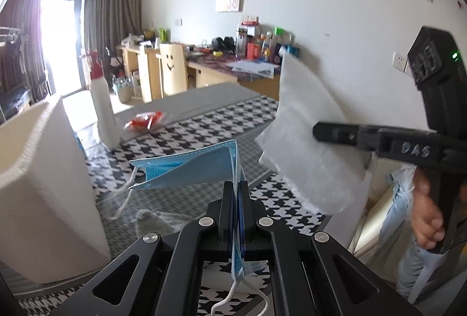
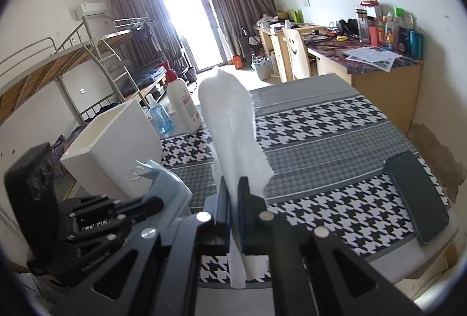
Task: Organize soft objects
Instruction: 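Lift the blue mask and white tissues and carry both toward the foam box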
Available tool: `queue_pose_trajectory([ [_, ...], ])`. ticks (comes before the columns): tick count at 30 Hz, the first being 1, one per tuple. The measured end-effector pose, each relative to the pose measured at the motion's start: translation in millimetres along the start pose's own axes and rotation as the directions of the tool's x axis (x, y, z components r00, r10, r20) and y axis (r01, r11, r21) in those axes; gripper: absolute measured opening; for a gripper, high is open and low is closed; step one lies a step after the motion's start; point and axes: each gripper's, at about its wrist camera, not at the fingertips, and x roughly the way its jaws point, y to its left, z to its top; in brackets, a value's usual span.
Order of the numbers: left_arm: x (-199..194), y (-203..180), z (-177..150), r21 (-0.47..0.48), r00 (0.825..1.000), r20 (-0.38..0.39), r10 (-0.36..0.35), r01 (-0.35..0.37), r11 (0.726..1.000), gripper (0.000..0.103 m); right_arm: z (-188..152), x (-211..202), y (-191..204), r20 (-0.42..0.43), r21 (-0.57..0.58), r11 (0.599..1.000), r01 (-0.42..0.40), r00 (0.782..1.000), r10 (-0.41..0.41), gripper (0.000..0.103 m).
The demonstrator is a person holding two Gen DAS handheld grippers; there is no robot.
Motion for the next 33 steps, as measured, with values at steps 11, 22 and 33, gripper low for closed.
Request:
queue_pose_trajectory([
  [11,-24,9,9,0.008,0.998,0.062,0.026,-0.026,1.0,0.003,6,4,9,0.013,-0.004,1.0,-0.013,1.0,0.013,0.007],
  [22,-38,20,21,0.003,0.993,0.107,0.048,-0.049,0.999,0.003,17,-2,22,0.052,-0.021,1.0,-0.018,0.998,0.019,0.007],
  [33,-49,27,33,0.006,0.988,0.141,0.069,-0.07,0.998,0.003,33,-6,41,0.098,-0.074,0.997,0.007,0.995,0.0,0.007],
])
